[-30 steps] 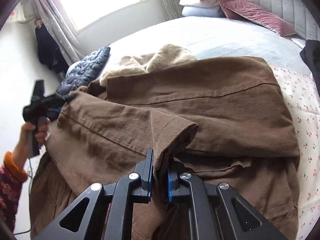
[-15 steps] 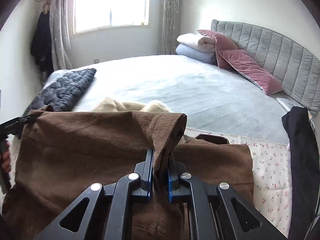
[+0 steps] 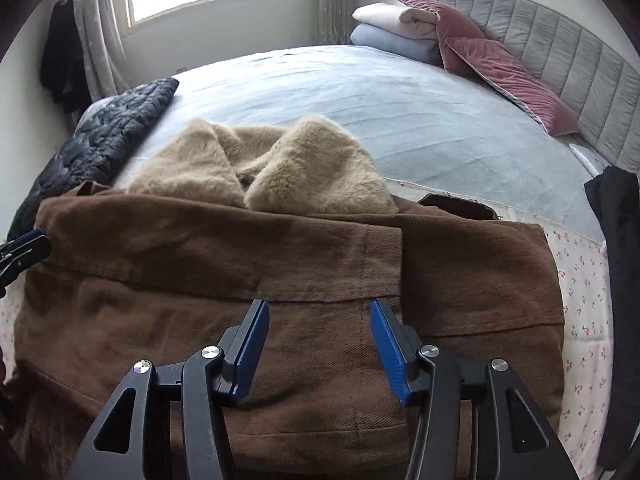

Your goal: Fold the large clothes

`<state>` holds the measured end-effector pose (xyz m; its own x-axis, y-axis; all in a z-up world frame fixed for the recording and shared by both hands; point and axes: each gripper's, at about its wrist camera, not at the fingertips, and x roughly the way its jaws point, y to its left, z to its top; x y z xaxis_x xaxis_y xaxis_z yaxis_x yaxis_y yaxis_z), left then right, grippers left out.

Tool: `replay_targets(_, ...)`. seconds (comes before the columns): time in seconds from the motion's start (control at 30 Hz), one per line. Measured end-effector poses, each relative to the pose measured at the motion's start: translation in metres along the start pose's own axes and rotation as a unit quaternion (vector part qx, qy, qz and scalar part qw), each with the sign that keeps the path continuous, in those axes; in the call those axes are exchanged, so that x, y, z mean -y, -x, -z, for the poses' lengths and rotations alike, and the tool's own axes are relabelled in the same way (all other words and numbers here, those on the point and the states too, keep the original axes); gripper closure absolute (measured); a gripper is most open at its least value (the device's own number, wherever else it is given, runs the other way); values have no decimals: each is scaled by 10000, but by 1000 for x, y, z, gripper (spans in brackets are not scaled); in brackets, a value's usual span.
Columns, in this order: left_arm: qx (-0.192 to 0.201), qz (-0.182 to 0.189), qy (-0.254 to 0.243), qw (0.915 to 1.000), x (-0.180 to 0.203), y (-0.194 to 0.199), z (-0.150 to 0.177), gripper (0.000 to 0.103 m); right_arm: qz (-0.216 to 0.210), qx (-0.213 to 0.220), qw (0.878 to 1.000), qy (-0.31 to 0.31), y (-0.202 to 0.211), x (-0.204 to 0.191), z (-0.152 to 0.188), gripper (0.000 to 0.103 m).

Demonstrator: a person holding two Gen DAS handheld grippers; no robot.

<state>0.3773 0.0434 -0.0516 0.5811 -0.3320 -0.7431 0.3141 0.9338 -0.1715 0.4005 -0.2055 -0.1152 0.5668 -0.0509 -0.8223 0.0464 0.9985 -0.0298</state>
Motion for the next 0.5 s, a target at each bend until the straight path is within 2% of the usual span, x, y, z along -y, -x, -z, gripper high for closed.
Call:
replay_targets(0.07,-56,20,153,9999,-17,19,10,47,-74,-40,9999,66,8,8,12,46)
replay_targets(0.1,-149,-41,165,9997,-23,27,15,43,-123,-64,9999,87,10,12,18,44)
replay_targets(0.13,-286,-129,154,9994,-28,34,21,34,-159,-77,9998,84,14,17,24,41)
replay_targets(0.17,-403,-215,148,9988,-32,39,26,33,-184,-92,9998,63,16,20,29,40)
replay_targets(0.27,-854,-125,131,9962,-34,49,45,32,-339,-179,9992,-111,17,29,38,39)
replay_targets(0.37,-1249,29,62,9921,-24,41,59,28,-560,-222,9975,-371,18,32,45,39)
replay_targets(0.43,-1498,-151,-47,9886,-19,26,64,28,-611,-271,9963,-533,18,33,48,39)
replay_targets(0.47,-1604,-206,20,9868,-20,19,66,30,-594,-282,9962,-566,19,33,48,38)
replay_targets(0.5,-1683,-190,169,9854,-24,12,68,36,-599,-283,9961,-583,20,33,49,38)
